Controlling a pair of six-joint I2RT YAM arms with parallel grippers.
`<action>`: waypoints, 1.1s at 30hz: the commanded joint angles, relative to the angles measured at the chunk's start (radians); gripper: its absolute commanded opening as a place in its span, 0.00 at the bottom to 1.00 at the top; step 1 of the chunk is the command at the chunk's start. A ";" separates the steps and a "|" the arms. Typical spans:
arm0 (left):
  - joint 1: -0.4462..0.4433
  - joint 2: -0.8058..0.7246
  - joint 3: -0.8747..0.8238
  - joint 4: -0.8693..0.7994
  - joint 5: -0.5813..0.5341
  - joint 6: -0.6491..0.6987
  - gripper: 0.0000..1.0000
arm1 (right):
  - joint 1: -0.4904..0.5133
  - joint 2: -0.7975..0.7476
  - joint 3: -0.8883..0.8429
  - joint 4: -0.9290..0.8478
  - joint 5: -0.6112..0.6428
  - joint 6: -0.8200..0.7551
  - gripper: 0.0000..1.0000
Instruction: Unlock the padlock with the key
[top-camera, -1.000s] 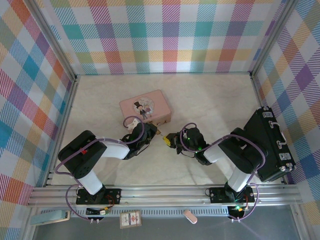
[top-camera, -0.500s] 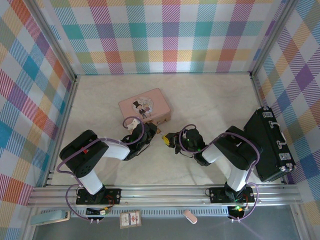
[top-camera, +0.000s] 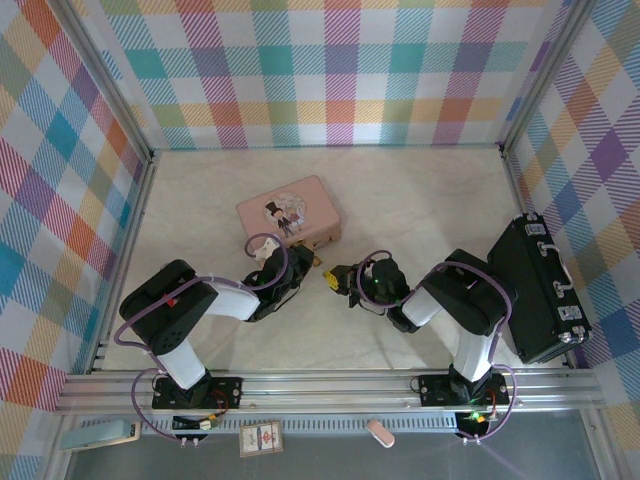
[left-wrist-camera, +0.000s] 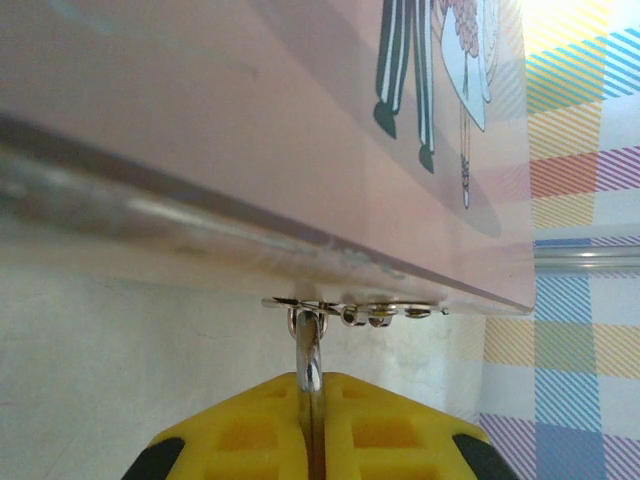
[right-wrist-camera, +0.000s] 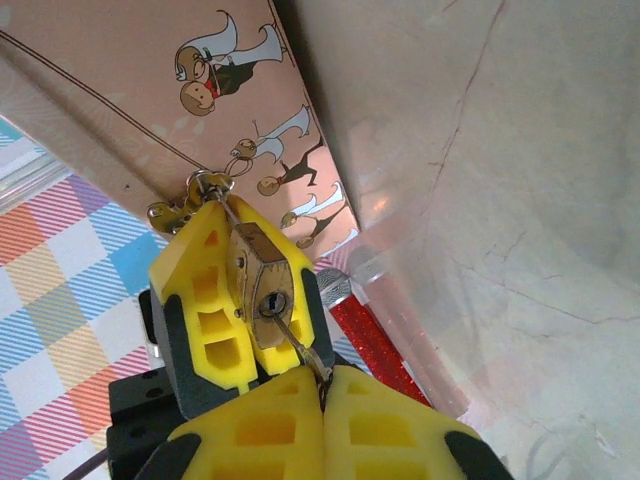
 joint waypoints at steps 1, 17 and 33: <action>-0.010 0.007 -0.008 0.154 0.030 -0.107 0.00 | 0.006 -0.004 -0.022 0.063 0.022 0.015 0.00; -0.010 0.020 -0.003 0.165 0.043 -0.105 0.00 | 0.005 0.066 -0.022 0.180 0.019 0.045 0.00; -0.011 0.027 0.000 0.162 0.052 -0.101 0.00 | -0.007 0.063 -0.004 0.181 -0.033 0.084 0.00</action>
